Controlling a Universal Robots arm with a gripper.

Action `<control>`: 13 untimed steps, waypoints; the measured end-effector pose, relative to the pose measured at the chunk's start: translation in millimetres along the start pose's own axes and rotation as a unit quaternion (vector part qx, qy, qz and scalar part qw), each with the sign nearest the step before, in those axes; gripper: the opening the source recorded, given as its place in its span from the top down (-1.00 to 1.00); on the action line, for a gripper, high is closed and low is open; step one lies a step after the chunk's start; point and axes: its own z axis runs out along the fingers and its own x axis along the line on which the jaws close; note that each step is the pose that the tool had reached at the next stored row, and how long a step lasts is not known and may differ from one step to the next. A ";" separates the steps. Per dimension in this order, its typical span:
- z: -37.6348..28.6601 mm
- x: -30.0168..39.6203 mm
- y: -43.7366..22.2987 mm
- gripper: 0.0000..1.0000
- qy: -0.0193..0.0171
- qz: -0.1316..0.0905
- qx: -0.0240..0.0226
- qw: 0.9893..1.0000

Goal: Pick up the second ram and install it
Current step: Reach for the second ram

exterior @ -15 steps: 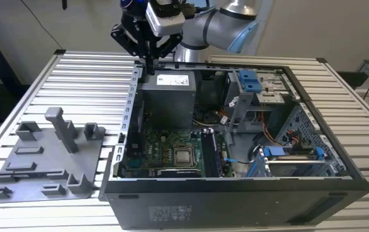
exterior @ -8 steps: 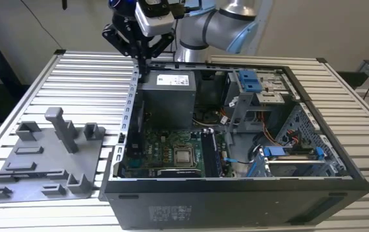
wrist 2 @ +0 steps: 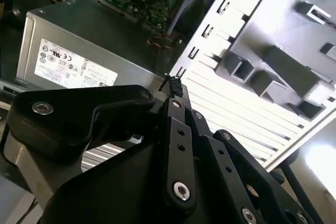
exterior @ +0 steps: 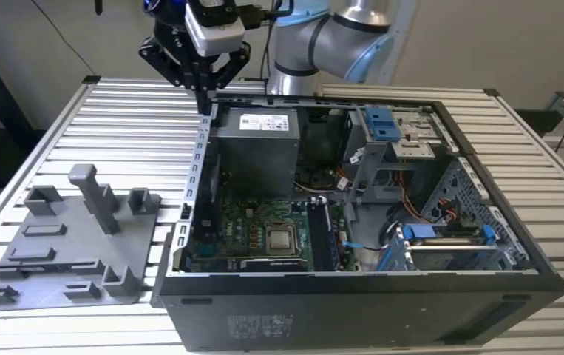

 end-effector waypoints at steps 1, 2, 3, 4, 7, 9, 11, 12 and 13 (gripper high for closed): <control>0.1 2.5 -0.2 0.79 0.000 0.000 0.000 1.000; 0.2 5.3 -0.4 0.79 0.000 0.000 0.000 1.000; 0.3 7.7 -0.5 0.79 0.000 0.000 0.000 1.000; 0.4 10.5 -0.8 0.79 0.000 0.000 0.000 1.000; 0.8 20.0 -1.4 0.79 0.000 0.000 0.000 1.000; 1.1 27.3 -2.0 0.79 0.000 -0.001 0.000 1.000; 1.4 34.4 -2.5 0.79 0.000 -0.001 0.000 1.000; 1.6 38.3 -2.8 0.79 0.000 -0.001 0.000 1.000; 1.7 42.1 -3.0 0.79 0.000 -0.001 0.001 1.000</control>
